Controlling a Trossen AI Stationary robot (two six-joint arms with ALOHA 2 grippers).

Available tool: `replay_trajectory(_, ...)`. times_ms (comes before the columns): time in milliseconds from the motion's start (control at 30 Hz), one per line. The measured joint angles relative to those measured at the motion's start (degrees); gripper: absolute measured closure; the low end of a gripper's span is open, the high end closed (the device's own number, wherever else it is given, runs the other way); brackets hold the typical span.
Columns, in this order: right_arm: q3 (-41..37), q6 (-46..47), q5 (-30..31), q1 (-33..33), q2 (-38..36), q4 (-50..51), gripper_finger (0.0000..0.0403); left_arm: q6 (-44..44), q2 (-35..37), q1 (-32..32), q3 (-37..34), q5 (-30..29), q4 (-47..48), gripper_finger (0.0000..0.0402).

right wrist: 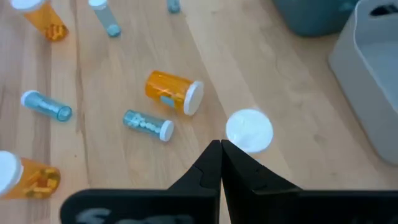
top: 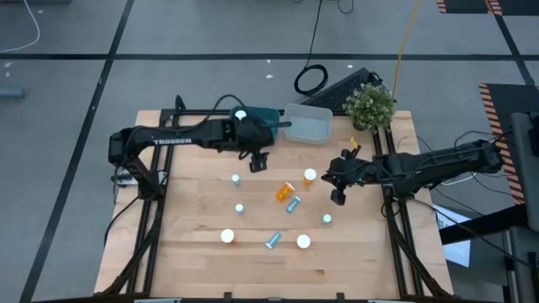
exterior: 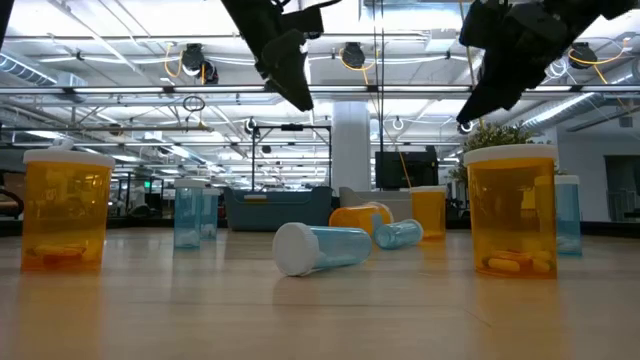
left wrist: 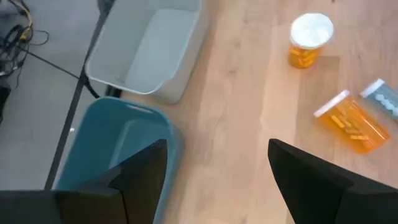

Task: Pick and place medicine bottles into bin by pill shape (circle, oval)
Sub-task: Put the orange pill bottle into the blue bin

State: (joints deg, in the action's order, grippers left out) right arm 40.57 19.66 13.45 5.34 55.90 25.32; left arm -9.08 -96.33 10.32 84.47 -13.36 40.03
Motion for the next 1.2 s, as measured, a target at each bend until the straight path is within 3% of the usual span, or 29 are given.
replay_trajectory(300,-9.07,5.56,0.02,0.02,-0.01,-6.34,0.039,-2.05,-0.07,-0.76,-1.49,-0.02,-1.2,0.0119)
replay_trajectory(767,-25.12,-3.74,0.02,-0.17,-0.02,-32.96,0.0215,-2.25,-0.07,-0.76,-1.49,2.21,-3.03,0.0119)
replay_trajectory(1000,-33.82,-4.43,1.1,-2.27,0.32,-48.21,0.0171,-3.47,-0.07,-0.76,-1.49,4.89,-4.67,0.0119)
replay_trajectory(1200,-36.23,-8.24,1.56,-5.32,4.16,-55.41,0.0146,-3.95,-0.07,-0.76,-1.49,5.93,-7.98,0.0119)
